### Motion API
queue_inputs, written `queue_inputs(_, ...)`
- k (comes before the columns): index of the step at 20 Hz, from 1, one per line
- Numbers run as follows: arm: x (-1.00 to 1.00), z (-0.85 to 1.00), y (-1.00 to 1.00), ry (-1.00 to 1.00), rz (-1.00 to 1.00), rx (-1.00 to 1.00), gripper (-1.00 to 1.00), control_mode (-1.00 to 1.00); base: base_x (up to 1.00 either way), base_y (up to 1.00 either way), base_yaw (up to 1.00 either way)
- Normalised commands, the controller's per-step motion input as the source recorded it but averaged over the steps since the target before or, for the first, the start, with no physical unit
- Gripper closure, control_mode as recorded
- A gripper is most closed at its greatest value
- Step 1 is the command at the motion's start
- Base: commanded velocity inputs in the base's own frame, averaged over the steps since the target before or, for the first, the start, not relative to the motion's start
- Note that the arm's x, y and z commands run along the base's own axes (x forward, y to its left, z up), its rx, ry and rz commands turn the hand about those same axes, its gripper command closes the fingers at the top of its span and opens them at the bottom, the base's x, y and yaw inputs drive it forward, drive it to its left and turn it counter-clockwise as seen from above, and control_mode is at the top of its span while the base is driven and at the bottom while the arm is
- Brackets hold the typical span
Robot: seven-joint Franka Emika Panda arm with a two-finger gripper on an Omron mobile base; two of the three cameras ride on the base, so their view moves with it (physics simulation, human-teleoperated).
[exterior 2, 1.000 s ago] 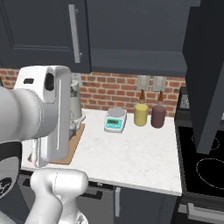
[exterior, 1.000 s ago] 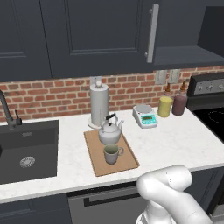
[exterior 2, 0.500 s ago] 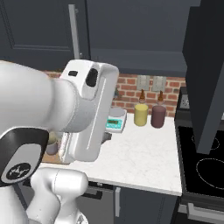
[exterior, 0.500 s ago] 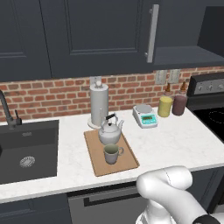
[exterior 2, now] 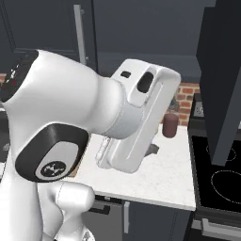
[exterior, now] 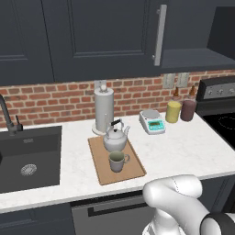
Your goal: Pick the kettle from the counter and place it on the tray. Then pick the mug from the cabinet and place it on the tray. Then close the cabinet doors.
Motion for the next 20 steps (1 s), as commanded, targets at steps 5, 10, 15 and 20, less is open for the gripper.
queue_inputs(5,-0.25,0.0,-0.56,-0.17,0.0,-0.04,-1.0,-1.0,0.0,0.0,0.0)
queue_inputs(10,-0.22,0.0,-0.41,-0.08,0.0,-0.13,-1.0,-1.0,0.0,0.0,0.0)
queue_inputs(15,-0.22,0.06,-0.21,0.0,-0.09,-0.12,-1.0,-1.0,0.0,0.0,0.0)
queue_inputs(20,-0.12,0.02,-0.23,0.0,-0.09,-0.12,-1.0,-1.0,0.0,0.0,0.0)
